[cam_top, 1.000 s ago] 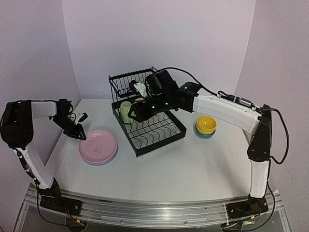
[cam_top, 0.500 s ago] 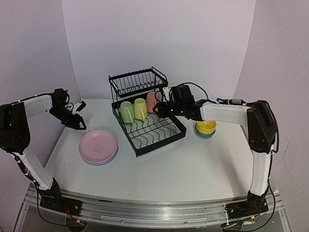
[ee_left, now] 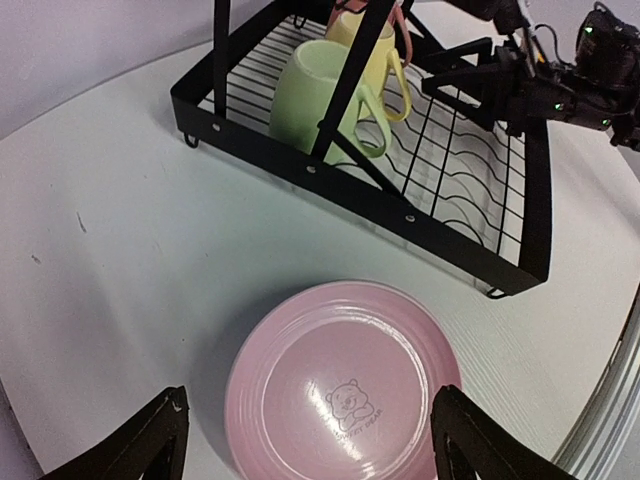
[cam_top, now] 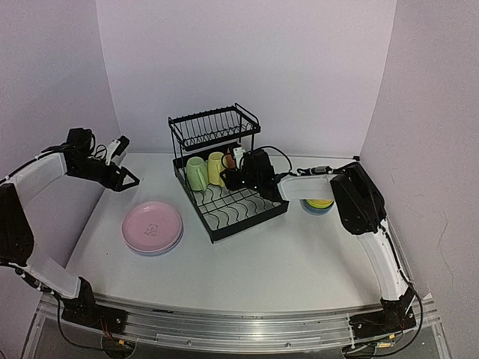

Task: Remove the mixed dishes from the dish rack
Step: Pick up the cup from the dish rack.

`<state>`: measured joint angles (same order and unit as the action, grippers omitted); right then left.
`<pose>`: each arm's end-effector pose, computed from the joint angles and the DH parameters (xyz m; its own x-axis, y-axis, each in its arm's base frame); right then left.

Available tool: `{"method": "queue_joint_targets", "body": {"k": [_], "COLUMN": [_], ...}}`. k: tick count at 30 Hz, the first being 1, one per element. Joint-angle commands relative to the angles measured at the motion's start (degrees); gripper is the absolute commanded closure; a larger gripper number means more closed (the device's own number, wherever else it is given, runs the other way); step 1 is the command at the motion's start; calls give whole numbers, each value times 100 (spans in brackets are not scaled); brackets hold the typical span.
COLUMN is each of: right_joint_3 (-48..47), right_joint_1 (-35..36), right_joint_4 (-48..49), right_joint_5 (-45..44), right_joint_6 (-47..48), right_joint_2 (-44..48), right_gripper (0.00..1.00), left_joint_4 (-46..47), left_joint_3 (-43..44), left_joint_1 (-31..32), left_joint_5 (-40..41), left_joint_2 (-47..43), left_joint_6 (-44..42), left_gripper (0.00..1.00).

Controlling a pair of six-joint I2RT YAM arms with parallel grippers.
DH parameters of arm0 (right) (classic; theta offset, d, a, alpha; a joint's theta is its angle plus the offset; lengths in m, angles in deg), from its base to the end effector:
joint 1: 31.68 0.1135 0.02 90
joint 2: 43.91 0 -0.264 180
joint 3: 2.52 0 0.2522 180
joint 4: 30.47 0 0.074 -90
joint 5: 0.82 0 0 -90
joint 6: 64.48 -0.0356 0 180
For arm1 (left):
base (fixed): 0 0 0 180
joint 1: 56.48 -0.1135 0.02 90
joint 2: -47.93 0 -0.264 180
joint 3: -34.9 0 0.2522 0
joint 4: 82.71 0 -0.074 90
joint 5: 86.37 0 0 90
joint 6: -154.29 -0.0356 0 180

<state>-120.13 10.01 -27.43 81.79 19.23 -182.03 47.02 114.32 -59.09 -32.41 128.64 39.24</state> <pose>0.4190 0.3671 0.1686 -0.2851 -0.1084 -0.9524 -0.5400 0.8391 0.0661 0.2941 -0.0076 0.2879 -0.5697 0.3168 -0.7583 0.6290 0.7620 -0.1543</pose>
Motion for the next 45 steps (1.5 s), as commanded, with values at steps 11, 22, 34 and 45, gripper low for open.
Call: {"method": "queue_joint_targets", "body": {"k": [11, 22, 34, 45], "right_joint_3": [-1547, -1961, -2542, -1629], "right_joint_1": [6, 23, 33, 38], "right_joint_4": [-180, -501, -828, -707], "right_joint_5": [-214, -361, -587, -201], "right_joint_6": [-83, -82, 159, -498], "right_joint_2": [-1090, -1369, -1600, -619], "right_gripper": [59, 60, 90, 100], "left_joint_4": [681, 746, 732, 729], "left_joint_3": [-324, -356, -268, -270], "left_joint_1": [-6, -7, -17, -18], "left_joint_5": [-493, -501, -424, -496], "left_joint_2": [-230, -131, -67, -98], "left_joint_6": [11, 24, -22, -178], "left_gripper": [16, 16, 16, 16]}}
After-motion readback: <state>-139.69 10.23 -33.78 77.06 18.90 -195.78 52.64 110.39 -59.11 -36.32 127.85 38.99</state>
